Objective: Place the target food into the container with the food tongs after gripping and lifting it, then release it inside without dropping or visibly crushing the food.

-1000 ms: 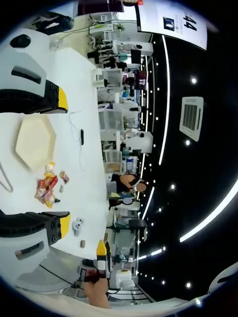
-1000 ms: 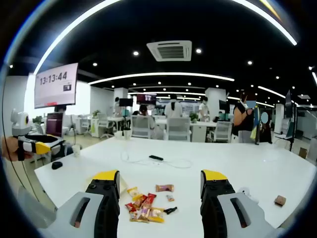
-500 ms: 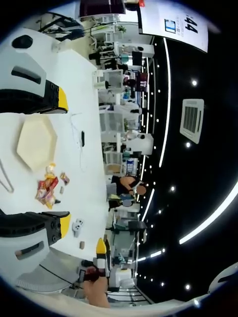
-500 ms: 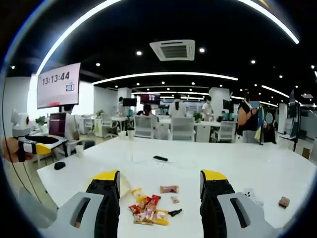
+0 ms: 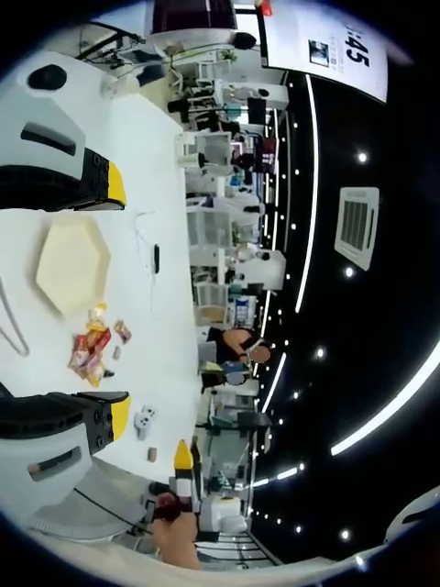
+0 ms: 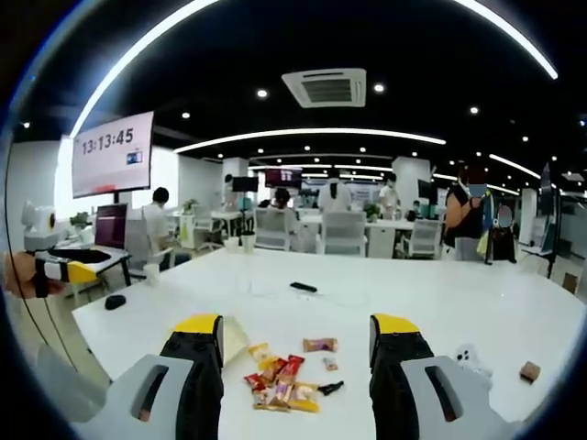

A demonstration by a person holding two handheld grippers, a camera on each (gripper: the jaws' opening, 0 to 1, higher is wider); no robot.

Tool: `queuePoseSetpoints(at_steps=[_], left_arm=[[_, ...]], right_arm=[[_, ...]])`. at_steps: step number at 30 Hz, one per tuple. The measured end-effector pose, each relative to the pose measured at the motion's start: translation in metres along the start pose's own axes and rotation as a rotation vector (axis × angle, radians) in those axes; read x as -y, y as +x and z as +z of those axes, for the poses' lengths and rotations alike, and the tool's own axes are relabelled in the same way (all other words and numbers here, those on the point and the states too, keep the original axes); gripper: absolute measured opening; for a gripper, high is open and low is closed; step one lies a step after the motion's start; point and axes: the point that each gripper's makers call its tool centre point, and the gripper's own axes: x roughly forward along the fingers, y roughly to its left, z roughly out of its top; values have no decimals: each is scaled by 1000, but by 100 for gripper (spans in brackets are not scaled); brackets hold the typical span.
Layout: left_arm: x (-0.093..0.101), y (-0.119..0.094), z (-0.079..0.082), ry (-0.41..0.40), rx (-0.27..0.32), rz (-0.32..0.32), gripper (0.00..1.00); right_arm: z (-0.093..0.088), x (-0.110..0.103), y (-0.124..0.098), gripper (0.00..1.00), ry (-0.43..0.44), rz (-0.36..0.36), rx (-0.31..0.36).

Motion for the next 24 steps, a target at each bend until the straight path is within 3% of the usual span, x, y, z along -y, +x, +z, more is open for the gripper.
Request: queuePoseSetpoints(at_steps=[24], left_arm=[[-2,0,-4,-5,2,-3,81]], right_arm=[[-9,2,-4,63,9,-7,-22]])
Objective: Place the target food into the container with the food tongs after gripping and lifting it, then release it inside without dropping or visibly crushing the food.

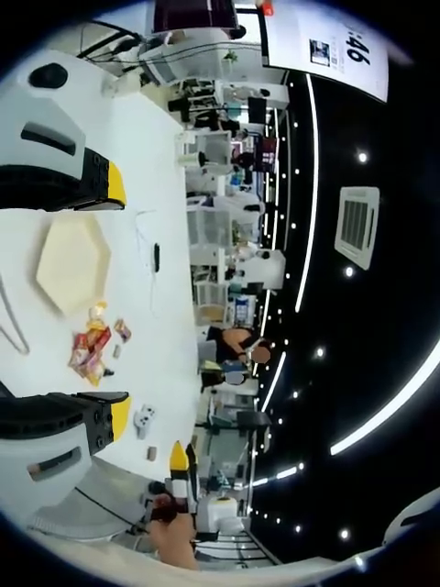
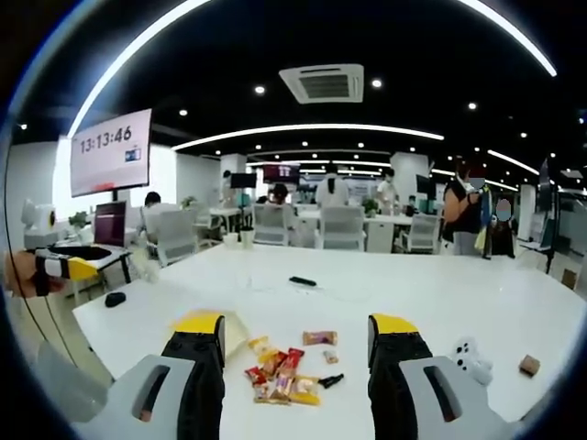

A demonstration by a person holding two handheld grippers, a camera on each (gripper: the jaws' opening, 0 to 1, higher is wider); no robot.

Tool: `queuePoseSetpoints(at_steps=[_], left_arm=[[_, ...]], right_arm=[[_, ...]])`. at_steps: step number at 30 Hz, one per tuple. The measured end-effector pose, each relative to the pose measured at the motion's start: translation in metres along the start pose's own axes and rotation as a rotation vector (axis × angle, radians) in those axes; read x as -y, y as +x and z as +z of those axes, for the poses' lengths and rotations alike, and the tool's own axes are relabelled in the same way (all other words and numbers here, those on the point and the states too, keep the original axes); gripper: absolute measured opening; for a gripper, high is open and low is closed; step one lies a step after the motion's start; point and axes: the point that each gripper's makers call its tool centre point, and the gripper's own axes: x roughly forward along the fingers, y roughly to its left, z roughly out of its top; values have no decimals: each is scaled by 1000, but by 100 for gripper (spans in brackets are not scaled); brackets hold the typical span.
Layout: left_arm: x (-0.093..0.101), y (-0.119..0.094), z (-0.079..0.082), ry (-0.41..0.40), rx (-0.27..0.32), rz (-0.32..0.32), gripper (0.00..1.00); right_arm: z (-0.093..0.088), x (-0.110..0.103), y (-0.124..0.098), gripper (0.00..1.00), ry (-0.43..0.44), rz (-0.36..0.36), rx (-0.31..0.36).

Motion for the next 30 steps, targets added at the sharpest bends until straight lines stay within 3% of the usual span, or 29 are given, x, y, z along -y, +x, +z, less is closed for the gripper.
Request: queuePoseSetpoints(at_steps=[12,30], left_arm=[[1,0,-3,-8,-7,-8,81],[-9,-2,9,16,5,15,81]], right_arm=[[-3,-2,3,63,-4,14,-14],[5,-7,17,63,-6,36,18]])
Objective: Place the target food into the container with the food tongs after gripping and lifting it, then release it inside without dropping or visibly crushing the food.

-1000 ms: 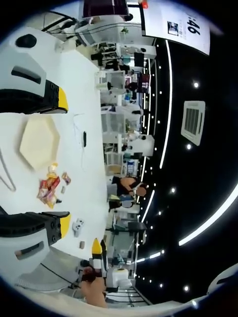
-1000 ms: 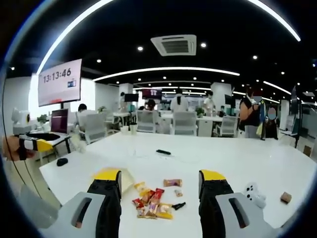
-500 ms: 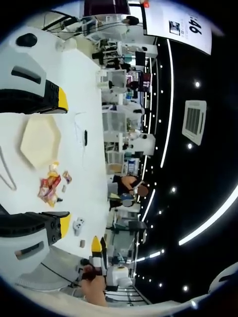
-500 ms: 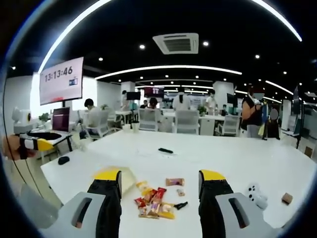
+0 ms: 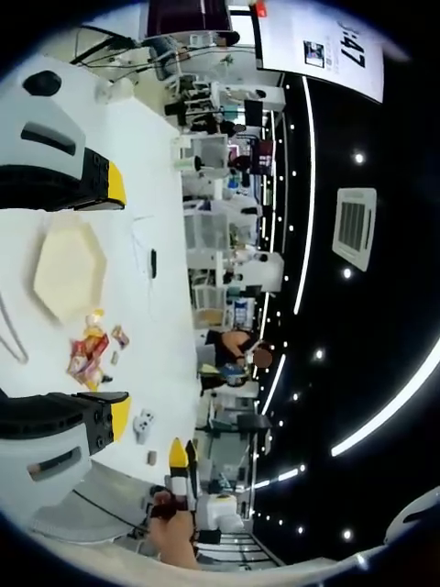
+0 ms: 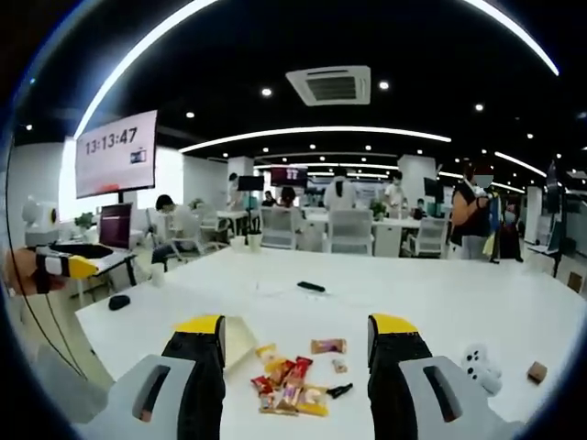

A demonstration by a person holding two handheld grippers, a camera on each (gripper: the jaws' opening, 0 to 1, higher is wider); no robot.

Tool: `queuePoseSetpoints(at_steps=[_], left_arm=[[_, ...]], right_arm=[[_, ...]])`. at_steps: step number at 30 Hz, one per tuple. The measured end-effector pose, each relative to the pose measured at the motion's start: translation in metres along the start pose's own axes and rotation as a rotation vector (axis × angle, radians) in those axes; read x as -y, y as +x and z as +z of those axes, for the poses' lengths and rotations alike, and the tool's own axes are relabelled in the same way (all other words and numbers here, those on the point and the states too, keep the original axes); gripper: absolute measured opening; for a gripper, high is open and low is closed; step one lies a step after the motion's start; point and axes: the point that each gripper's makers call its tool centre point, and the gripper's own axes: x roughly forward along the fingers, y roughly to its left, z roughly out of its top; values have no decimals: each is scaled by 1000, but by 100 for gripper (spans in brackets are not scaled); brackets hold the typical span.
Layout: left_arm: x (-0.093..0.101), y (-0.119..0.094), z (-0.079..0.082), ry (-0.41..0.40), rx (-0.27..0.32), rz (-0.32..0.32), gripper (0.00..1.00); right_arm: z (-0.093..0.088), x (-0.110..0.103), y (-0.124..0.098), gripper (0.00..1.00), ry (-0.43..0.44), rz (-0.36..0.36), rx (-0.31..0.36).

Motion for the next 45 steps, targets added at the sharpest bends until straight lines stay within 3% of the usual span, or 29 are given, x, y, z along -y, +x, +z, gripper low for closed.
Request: queuePoseSetpoints(at_steps=[13,21,24,31,36,40,42,45], left_arm=[[7,-12,-12,-18,-18,3,79],[7,-13,-10,-29,-13,13,80],[7,-14,-10,-43,-11,16,80],[4,-17,-12,-45,-15,32,80],[3,-18,-15,-45,-24,43,80],[0,-19,-16,-42,-29,54,80],[-1,-20,-16,-41,-30,57,80],[-3,-22,-17,-38,-35,66,80]], right_arm=[[-8,-9,-1,61,-12,26,-33],[-17,-24,11,52,4,92,-86],[-16,-29,14,40,-46,123,-67],[-28,-38,22,41,-40,158,-111],[-31,-61,30,38,-141,248,-131],[-35,-68,38,38,-160,266,-143],[-40,-72,43,36,-145,285,-156],[-56,-81,46,29,-228,333,-209]])
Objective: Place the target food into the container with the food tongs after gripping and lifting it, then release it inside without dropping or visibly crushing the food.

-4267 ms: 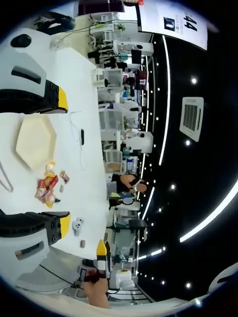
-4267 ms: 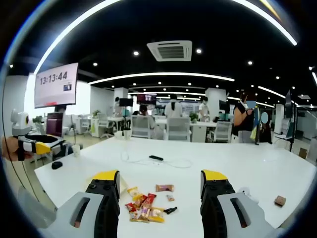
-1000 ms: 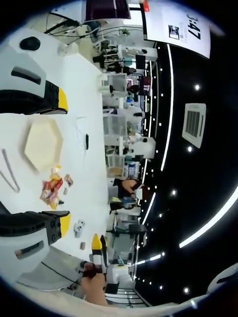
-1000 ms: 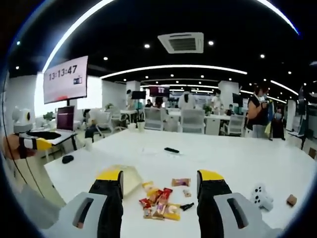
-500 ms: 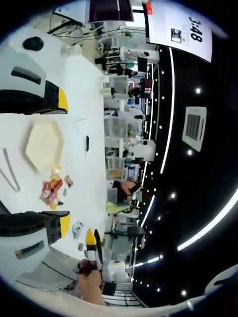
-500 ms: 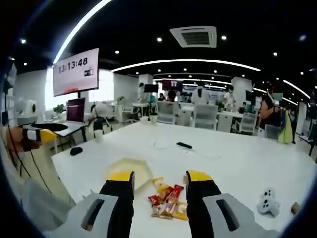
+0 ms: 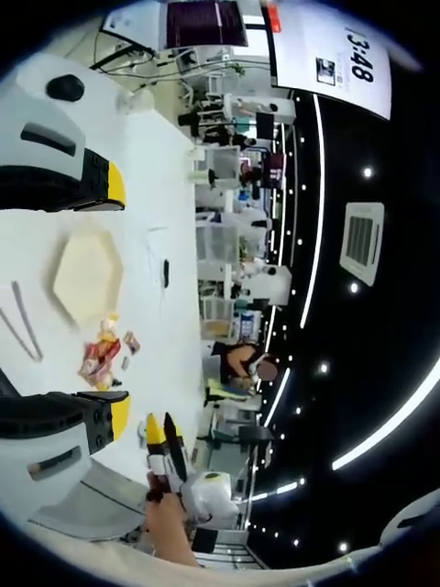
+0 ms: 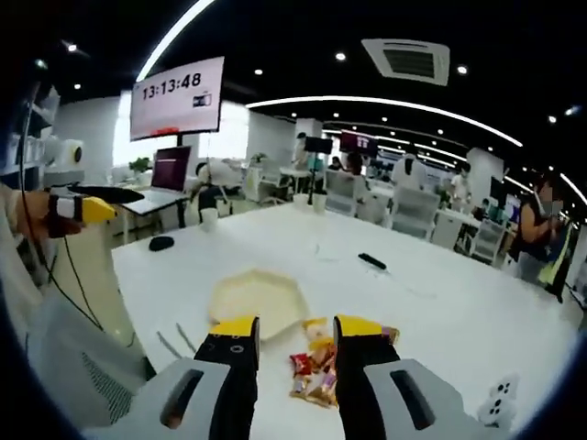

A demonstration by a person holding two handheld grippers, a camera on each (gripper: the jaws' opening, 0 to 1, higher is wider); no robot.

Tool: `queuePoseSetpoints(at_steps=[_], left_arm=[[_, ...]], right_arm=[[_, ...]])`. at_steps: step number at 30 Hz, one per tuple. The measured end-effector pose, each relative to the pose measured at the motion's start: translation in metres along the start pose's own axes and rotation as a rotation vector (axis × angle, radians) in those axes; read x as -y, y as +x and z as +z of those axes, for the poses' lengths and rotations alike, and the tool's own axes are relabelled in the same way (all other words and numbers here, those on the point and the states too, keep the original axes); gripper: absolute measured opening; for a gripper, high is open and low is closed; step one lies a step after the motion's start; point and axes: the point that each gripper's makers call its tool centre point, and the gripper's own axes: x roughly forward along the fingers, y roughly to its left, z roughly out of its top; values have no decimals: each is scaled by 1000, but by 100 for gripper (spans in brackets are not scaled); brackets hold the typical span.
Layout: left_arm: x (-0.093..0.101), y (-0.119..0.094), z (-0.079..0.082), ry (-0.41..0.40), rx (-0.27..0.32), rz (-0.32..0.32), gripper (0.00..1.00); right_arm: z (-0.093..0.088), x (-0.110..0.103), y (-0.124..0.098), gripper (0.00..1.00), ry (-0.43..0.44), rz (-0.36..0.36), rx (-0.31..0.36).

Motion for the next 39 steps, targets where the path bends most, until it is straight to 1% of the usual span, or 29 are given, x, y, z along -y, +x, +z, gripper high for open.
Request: queuePoseSetpoints(at_steps=[4,5,6,7,8,9,10,12,13,15,16,19,21,23,27,30,31,34,39], left_arm=[[-4,-3,-1,1,-5,15,80],[-6,-5,-1,-1,-4,21,80],[-7,-6,-1,-1,-4,26,81],[-8,-8,-2,1,-8,34,81],[-9,-9,-3,1,-12,37,81],[-10,-10,-5,0,-15,41,81],[-10,-11,-6,0,-21,44,81],[-9,-12,-8,-1,-27,42,80],[-9,-13,-10,0,-32,45,80],[-9,-14,-11,-4,-35,50,80],[-10,-15,-11,-6,-35,55,80],[-12,-15,-11,-11,-34,67,80],[-13,-15,-10,-11,-33,73,80],[-16,-18,-9,2,-33,86,81],[-24,-25,-8,1,-34,108,81],[-28,-29,-12,-5,-41,123,80],[-29,-31,-13,-5,-43,129,80],[-30,-33,-15,-11,-48,137,80],[-30,-35,-20,-23,-55,149,80]], right_arm=[[-9,-7,9,28,15,33,-20],[-13,-8,12,28,15,43,-33],[-20,-8,14,28,3,47,-62],[-26,-5,17,27,-53,41,-95],[-28,-5,18,27,-73,39,-104],[-31,-6,21,27,-114,50,-119],[-38,-9,26,26,-185,77,-156],[-41,-10,29,25,-192,90,-164],[-43,-10,33,25,-176,92,-163],[-52,-9,38,25,-139,98,-182],[-53,-9,38,25,-133,98,-186],[-67,-6,45,25,-91,93,-222],[-73,-5,47,25,-78,94,-235],[-83,-4,53,25,-14,98,-255],[-95,0,62,25,41,92,-284],[-104,5,67,21,82,69,-311],[-106,5,69,19,86,74,-313],[-114,5,74,19,110,77,-331],[-121,1,81,19,110,96,-352]])
